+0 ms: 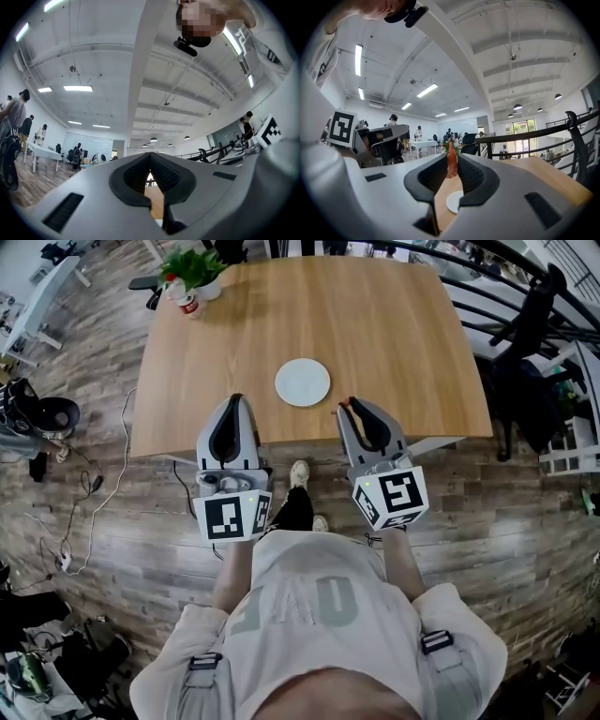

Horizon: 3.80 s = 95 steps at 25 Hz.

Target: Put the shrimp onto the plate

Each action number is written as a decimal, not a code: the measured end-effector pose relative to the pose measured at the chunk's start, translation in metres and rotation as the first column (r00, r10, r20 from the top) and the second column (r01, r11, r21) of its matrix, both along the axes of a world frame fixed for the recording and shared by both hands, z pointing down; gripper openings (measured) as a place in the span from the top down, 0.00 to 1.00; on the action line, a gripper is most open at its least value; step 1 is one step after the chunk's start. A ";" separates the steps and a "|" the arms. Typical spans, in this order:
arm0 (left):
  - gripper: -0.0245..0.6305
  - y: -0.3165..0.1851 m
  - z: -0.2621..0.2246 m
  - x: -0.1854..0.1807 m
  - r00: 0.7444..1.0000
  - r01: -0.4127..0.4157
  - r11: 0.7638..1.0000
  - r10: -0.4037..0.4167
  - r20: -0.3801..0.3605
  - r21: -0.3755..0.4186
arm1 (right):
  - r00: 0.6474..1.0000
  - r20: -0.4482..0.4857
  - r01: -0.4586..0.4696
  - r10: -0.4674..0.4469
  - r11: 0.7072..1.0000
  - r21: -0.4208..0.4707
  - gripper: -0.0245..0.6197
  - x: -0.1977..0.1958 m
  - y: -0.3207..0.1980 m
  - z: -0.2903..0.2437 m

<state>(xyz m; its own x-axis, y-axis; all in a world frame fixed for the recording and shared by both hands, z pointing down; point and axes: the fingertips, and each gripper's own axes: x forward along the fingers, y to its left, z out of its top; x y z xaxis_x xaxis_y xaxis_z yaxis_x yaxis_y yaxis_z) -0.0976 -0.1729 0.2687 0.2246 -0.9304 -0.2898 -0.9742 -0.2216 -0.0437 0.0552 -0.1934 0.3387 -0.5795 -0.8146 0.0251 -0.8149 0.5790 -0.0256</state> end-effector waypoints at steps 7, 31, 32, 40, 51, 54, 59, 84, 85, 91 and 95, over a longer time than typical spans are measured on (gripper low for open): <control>0.95 -0.077 0.010 -0.008 0.999 -0.033 0.999 0.033 -0.029 -0.021 | 0.998 -0.068 0.017 -0.020 0.999 -0.030 0.86 -0.020 -0.058 0.002; 0.95 -0.223 0.058 -0.018 0.994 -0.103 0.984 0.099 -0.036 -0.143 | 0.973 -0.201 0.061 -0.114 0.966 -0.250 0.86 -0.054 -0.182 0.070; 0.95 -0.226 0.062 -0.016 0.995 -0.095 0.984 0.091 -0.030 -0.151 | 0.969 -0.211 0.071 -0.129 0.963 -0.260 0.86 -0.053 -0.184 0.075; 0.95 -0.241 0.079 -0.009 0.999 -0.041 0.981 0.040 -0.006 -0.191 | 0.956 -0.177 0.160 -0.235 0.920 -0.359 0.86 -0.054 -0.195 0.105; 0.95 -0.245 0.092 -0.013 1.000 -0.003 0.972 0.007 0.015 -0.234 | 0.883 -0.232 0.224 -0.407 0.802 -0.553 0.86 -0.075 -0.188 0.196; 0.95 -0.246 0.103 -0.018 1.000 0.008 0.967 0.000 0.028 -0.256 | 0.858 -0.252 0.213 -0.448 0.756 -0.619 0.86 -0.078 -0.179 0.218; 0.95 -0.248 0.113 -0.022 1.000 0.012 0.962 -0.007 0.019 -0.274 | 0.838 -0.294 0.161 -0.460 0.723 -0.672 0.86 -0.075 -0.176 0.244; 0.95 -0.255 0.085 -0.018 0.999 -0.026 0.974 0.021 -0.025 -0.226 | 0.975 -0.215 -0.002 -0.055 0.967 -0.254 0.91 -0.036 -0.263 0.085; 0.95 -0.255 0.080 -0.016 0.999 -0.029 0.975 0.024 -0.025 -0.221 | 0.979 -0.201 -0.011 -0.033 0.978 -0.211 0.91 -0.033 -0.265 0.067; 0.95 -0.254 0.035 0.004 0.996 -0.084 0.992 0.082 -0.026 -0.094 | 0.994 -0.103 -0.039 0.036 0.999 -0.027 0.92 -0.016 -0.252 0.006; 0.95 -0.248 0.027 0.001 0.996 -0.091 0.992 0.091 -0.006 -0.083 | 0.995 -0.087 -0.044 0.043 0.999 -0.006 0.93 -0.023 -0.239 0.009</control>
